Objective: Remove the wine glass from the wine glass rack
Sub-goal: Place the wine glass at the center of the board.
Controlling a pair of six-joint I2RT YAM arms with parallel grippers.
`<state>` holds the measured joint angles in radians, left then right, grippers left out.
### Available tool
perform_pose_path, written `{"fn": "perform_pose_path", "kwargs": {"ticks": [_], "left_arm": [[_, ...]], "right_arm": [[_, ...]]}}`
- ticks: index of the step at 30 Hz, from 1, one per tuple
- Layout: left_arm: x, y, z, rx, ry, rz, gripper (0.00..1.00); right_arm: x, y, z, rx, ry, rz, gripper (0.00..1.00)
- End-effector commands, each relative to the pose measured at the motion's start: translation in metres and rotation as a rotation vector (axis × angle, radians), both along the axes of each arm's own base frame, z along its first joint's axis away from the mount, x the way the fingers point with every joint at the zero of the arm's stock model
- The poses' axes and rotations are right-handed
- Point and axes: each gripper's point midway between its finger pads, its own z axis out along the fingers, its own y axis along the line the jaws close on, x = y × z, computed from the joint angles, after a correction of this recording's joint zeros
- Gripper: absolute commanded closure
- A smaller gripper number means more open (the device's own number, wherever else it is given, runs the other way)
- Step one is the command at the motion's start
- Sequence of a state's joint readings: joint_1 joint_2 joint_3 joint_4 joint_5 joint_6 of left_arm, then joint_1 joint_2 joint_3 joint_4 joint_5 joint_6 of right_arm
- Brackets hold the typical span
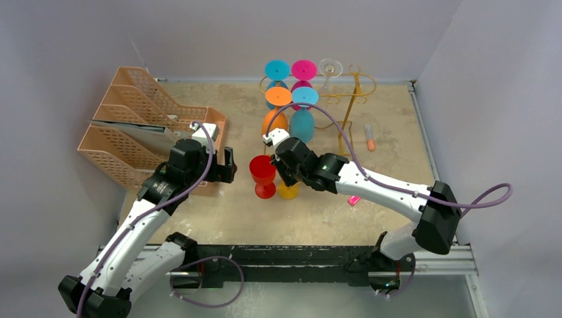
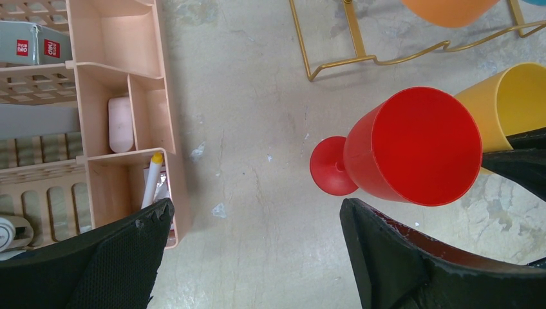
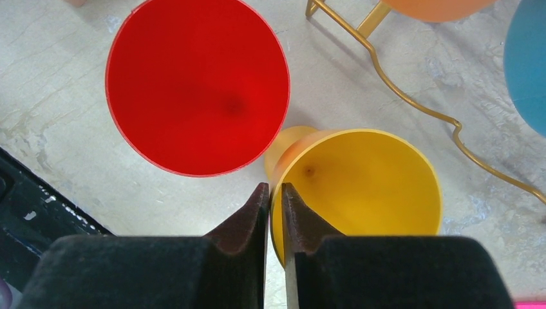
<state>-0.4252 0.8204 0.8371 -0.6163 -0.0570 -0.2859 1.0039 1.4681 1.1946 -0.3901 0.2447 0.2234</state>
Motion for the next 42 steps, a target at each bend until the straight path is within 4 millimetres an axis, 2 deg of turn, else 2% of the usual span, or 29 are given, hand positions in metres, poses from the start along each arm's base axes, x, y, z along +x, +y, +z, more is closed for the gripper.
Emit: {"fn": "perform_pose_path", "kwargs": {"ticks": [1, 8, 12, 24, 31, 42], "left_arm": [[0.004, 0.002, 0.011, -0.008, -0.039, 0.009, 0.00], [0.005, 0.003, 0.011, -0.004, -0.042, 0.012, 0.00], [0.006, 0.006, 0.011, 0.010, -0.046, 0.027, 0.00], [0.006, 0.007, 0.010, 0.014, -0.041, 0.033, 0.00], [0.006, 0.007, 0.009, 0.015, -0.039, 0.032, 0.00], [0.006, 0.008, 0.009, 0.020, -0.040, 0.031, 0.00]], "right_arm": [[0.005, 0.000, 0.008, -0.019, -0.017, -0.006, 0.84], [0.009, -0.004, 0.013, -0.055, -0.034, -0.005, 0.77], [0.009, -0.005, 0.014, -0.064, -0.031, -0.004, 0.76], [0.008, -0.008, 0.046, 0.018, -0.085, -0.017, 0.75], [0.003, -0.011, 0.038, 0.002, -0.062, -0.005, 0.80], [-0.001, 0.000, 0.029, 0.001, -0.016, 0.033, 0.84]]}}
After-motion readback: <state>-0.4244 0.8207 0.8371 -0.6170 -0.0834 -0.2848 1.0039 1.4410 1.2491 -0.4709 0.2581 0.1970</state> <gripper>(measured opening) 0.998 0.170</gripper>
